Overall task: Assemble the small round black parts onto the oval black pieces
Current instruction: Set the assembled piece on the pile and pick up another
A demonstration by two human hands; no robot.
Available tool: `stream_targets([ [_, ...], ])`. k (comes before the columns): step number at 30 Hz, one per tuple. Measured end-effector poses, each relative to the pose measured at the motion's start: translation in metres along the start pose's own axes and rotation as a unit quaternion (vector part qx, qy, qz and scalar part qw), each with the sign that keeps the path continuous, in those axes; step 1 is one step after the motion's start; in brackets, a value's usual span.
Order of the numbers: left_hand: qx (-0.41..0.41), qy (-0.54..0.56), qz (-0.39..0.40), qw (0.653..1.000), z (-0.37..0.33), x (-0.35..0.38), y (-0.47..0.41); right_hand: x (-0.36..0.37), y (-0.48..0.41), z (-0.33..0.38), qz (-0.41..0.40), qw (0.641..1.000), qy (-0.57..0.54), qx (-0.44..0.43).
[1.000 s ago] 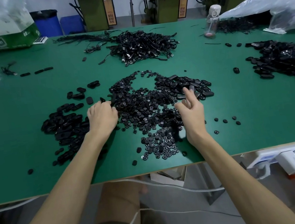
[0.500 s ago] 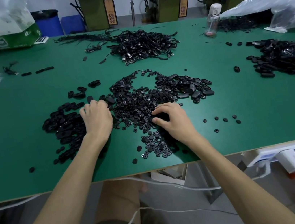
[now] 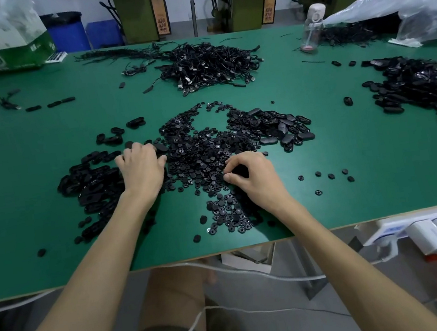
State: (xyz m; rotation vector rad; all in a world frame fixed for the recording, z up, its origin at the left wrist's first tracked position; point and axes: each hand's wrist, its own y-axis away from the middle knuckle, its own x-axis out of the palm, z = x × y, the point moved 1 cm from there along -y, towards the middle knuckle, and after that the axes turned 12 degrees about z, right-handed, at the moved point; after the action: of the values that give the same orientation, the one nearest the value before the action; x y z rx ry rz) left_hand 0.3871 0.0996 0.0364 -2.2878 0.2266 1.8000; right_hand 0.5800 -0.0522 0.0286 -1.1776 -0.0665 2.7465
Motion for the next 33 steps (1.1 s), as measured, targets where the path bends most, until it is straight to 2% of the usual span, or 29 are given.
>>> stream_targets([
  [11,0.029,-0.033,-0.062,0.997,0.002,0.0,0.003,-0.004,0.004,0.002,-0.06,0.996,-0.063,-0.013],
  [15,0.023,0.01,-0.074,0.997,0.002,0.001,0.007,-0.003,0.003,0.0,-0.072,0.995,-0.075,-0.014],
  [19,0.025,0.139,-0.064,0.988,-0.003,0.001,0.009,-0.003,0.003,-0.001,-0.079,0.992,-0.087,-0.034],
  [21,0.03,0.159,-0.071,0.984,-0.006,0.0,0.01,-0.003,0.003,-0.001,-0.077,0.992,-0.088,-0.037],
  [29,-0.028,0.025,-0.076,0.996,0.015,-0.008,0.005,-0.003,0.004,0.0,-0.075,0.994,-0.074,-0.03],
  [33,-0.033,0.029,-0.071,0.996,0.023,-0.012,-0.005,-0.003,0.004,-0.001,-0.074,0.994,-0.074,-0.031],
])
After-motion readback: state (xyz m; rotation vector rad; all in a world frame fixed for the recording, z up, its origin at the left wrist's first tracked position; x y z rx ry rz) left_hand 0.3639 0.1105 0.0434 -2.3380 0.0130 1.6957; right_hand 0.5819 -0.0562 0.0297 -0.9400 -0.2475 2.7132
